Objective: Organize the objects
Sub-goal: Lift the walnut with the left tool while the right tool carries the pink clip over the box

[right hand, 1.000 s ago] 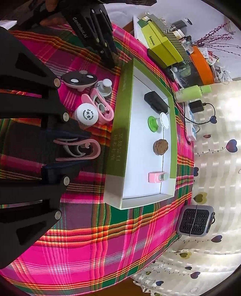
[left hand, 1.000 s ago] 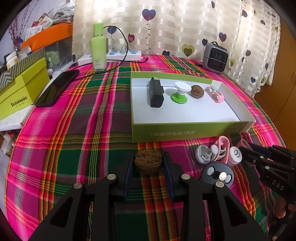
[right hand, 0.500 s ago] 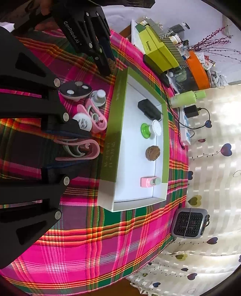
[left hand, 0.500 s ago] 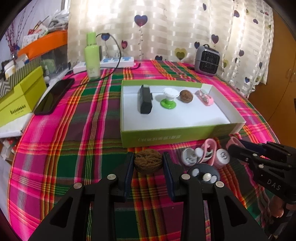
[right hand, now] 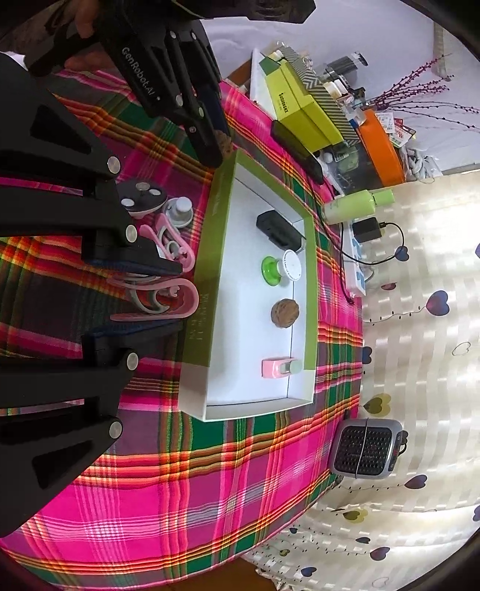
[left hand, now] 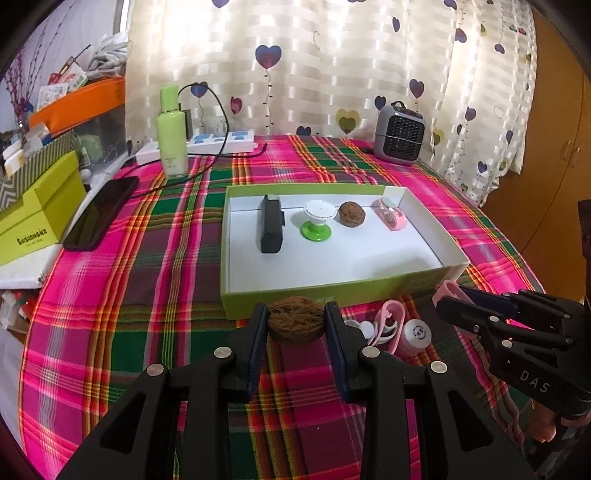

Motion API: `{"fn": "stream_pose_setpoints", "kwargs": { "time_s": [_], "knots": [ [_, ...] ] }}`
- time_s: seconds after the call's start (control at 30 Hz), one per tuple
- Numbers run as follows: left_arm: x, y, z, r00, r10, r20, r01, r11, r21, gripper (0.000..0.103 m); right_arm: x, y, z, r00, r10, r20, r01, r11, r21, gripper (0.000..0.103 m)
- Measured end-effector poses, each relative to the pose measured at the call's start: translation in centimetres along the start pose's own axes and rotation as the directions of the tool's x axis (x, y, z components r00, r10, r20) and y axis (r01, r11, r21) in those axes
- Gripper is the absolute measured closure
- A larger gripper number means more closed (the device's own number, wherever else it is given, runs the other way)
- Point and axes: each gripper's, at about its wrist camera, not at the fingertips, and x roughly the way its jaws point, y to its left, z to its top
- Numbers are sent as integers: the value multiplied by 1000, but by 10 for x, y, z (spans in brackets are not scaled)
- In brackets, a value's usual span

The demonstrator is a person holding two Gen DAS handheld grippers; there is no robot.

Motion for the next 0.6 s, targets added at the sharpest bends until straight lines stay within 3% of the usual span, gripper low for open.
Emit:
{"fn": "stream_pose_setpoints", "kwargs": {
  "time_s": [0.6],
  "knots": [
    [18, -9, 27, 999, -39, 5, 39, 999, 11, 74, 5, -5, 28, 1000, 13, 27, -13, 1000, 10, 79]
  ]
}}
